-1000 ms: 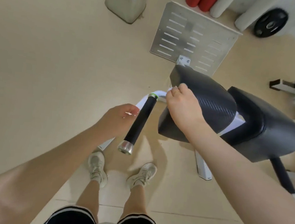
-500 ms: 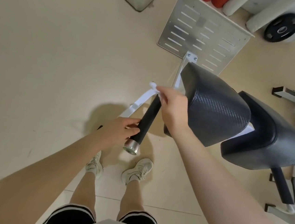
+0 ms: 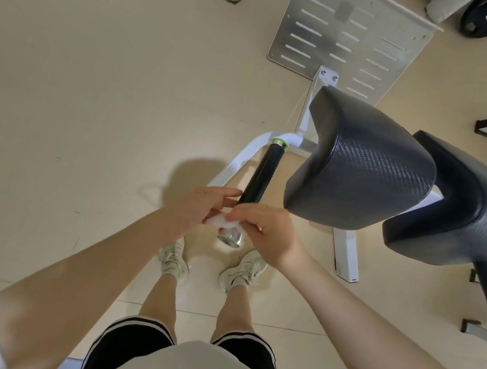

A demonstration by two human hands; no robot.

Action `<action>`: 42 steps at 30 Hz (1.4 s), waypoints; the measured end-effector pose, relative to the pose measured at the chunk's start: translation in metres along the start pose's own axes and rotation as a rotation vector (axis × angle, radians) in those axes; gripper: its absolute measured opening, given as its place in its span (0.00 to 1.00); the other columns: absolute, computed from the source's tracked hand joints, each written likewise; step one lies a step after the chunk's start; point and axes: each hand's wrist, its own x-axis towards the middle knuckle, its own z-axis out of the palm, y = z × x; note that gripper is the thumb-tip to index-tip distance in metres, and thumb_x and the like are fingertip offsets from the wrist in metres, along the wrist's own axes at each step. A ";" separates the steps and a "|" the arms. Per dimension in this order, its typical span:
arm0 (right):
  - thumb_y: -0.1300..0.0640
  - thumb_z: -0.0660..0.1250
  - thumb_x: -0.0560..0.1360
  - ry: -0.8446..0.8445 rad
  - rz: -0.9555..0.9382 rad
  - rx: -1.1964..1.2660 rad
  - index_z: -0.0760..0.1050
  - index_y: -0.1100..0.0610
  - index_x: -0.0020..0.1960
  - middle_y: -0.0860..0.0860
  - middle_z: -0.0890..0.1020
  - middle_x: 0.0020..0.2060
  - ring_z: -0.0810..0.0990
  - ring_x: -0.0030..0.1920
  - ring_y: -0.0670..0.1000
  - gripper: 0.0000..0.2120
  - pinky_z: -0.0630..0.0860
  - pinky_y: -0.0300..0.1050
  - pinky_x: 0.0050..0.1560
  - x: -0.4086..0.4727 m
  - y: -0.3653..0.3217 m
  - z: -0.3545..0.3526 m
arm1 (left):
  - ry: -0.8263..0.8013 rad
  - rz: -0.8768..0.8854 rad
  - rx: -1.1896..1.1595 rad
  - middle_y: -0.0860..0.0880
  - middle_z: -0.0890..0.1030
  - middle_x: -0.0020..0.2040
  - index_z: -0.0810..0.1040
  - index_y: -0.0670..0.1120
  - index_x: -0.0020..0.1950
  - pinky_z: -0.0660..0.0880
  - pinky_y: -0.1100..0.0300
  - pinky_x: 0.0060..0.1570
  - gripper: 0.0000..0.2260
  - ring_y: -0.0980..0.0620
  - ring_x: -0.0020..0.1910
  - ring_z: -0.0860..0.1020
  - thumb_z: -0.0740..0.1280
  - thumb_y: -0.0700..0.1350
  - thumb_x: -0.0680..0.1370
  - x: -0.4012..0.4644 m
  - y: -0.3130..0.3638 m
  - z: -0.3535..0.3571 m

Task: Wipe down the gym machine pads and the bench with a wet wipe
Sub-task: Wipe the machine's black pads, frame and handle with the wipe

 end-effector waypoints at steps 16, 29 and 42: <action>0.71 0.62 0.71 0.405 0.405 0.034 0.80 0.63 0.44 0.46 0.78 0.42 0.74 0.43 0.38 0.10 0.68 0.22 0.46 -0.021 0.014 0.031 | -0.061 -0.039 -0.020 0.51 0.80 0.52 0.77 0.53 0.55 0.71 0.53 0.60 0.15 0.50 0.47 0.79 0.52 0.42 0.81 -0.001 0.002 -0.002; 0.71 0.56 0.74 -0.317 0.368 -0.828 0.73 0.63 0.53 0.56 0.73 0.47 0.71 0.56 0.57 0.12 0.65 0.43 0.47 0.106 0.026 -0.008 | 0.052 -0.015 0.049 0.51 0.79 0.54 0.73 0.47 0.61 0.72 0.58 0.57 0.18 0.52 0.51 0.77 0.50 0.34 0.78 -0.009 -0.001 -0.028; 0.66 0.62 0.75 0.127 0.442 0.095 0.80 0.61 0.51 0.49 0.80 0.43 0.76 0.43 0.46 0.10 0.69 0.33 0.45 -0.008 -0.061 -0.052 | 0.017 0.181 0.170 0.51 0.79 0.46 0.76 0.48 0.51 0.71 0.62 0.47 0.09 0.53 0.43 0.77 0.57 0.40 0.79 -0.050 0.074 0.007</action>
